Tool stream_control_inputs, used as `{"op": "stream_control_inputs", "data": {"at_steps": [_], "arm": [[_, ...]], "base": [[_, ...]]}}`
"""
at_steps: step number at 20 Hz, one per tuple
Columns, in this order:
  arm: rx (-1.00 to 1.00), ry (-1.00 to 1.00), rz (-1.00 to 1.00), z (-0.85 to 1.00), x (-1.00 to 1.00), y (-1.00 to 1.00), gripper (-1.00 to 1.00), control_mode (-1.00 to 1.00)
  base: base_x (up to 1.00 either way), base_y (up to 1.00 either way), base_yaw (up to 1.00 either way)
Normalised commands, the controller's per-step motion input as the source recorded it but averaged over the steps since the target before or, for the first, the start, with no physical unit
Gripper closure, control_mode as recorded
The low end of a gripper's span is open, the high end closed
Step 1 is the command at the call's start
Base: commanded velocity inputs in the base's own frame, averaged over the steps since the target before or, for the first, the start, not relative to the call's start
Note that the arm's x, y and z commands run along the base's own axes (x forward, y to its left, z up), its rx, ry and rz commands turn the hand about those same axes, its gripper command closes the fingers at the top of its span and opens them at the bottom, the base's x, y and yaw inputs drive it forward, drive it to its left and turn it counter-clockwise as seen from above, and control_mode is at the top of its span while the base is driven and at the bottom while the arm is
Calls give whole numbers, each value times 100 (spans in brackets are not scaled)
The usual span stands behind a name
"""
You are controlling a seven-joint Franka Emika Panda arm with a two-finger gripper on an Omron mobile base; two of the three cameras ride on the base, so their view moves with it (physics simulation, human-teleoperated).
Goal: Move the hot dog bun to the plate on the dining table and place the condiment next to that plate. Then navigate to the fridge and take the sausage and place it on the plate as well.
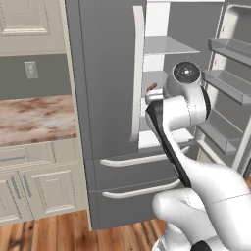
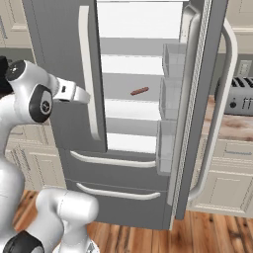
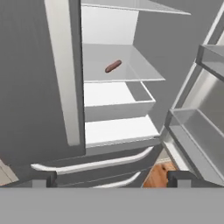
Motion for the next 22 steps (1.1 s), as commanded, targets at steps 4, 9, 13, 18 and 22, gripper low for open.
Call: {"op": "stream_control_inputs", "data": {"at_steps": [4,9,13,18,22], "arm": [[1,0,15,4,57,22,-100,-100],[0,0,13,0,41,24,-100,-100],[0,-2,2,0,41,1,-100,-100],[2,-2,0,0,52,1,-100,-100],[3,-1,0,0,49,8,-100,-100]], "base": [[0,0,0],[0,0,0],[0,0,0],[0,0,0],[0,0,0]]}}
